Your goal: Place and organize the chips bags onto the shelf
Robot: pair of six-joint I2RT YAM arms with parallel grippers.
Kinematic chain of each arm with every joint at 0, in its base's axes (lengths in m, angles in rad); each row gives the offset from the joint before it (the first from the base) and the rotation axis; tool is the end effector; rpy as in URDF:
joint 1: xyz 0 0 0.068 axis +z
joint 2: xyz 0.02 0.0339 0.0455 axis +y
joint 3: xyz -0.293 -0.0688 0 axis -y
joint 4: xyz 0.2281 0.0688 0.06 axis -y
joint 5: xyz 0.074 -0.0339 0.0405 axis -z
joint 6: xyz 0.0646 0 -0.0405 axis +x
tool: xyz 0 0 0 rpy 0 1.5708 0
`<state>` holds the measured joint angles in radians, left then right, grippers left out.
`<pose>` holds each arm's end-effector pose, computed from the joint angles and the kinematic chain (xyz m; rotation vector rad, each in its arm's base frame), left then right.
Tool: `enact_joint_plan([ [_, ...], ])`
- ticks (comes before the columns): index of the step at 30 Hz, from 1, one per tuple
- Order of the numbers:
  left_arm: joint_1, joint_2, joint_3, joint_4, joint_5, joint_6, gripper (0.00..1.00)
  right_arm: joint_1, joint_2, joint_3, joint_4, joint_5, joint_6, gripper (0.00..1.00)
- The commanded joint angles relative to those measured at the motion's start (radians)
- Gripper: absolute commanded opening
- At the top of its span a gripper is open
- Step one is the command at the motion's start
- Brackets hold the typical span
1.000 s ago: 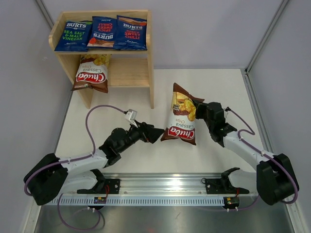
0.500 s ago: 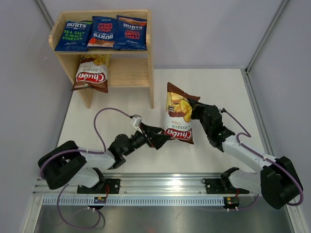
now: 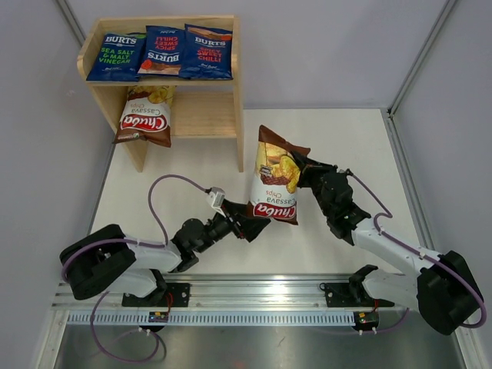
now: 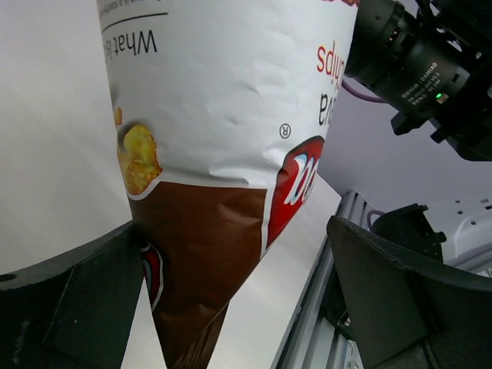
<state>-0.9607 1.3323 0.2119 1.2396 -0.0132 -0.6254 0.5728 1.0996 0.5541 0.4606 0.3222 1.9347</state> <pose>0.1392 -0.1976 0.2355 0.2530 1.5656 -1.2660 0.2194 0.1172 0.2960 1.4241 1.3047 1.5704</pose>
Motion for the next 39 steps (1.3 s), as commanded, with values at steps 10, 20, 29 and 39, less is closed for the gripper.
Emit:
enact_joint_plan([
  [10,-0.015,-0.097,-0.008,0.163,0.018,0.016,0.40,0.050,-0.018,-0.037,0.173,0.052,0.021,0.00],
  [20,-0.015,-0.384,0.072,-0.302,0.152,0.090,0.07,0.039,-0.124,-0.071,0.133,0.095,-0.190,0.46],
  [29,-0.010,-0.688,0.072,-0.712,0.230,0.012,0.00,-0.193,-0.389,0.028,-0.221,-0.136,-0.669,0.83],
  [39,0.007,-0.901,0.288,-1.193,0.430,0.007,0.00,-0.241,-0.250,0.418,-0.693,-0.986,-1.555,0.96],
])
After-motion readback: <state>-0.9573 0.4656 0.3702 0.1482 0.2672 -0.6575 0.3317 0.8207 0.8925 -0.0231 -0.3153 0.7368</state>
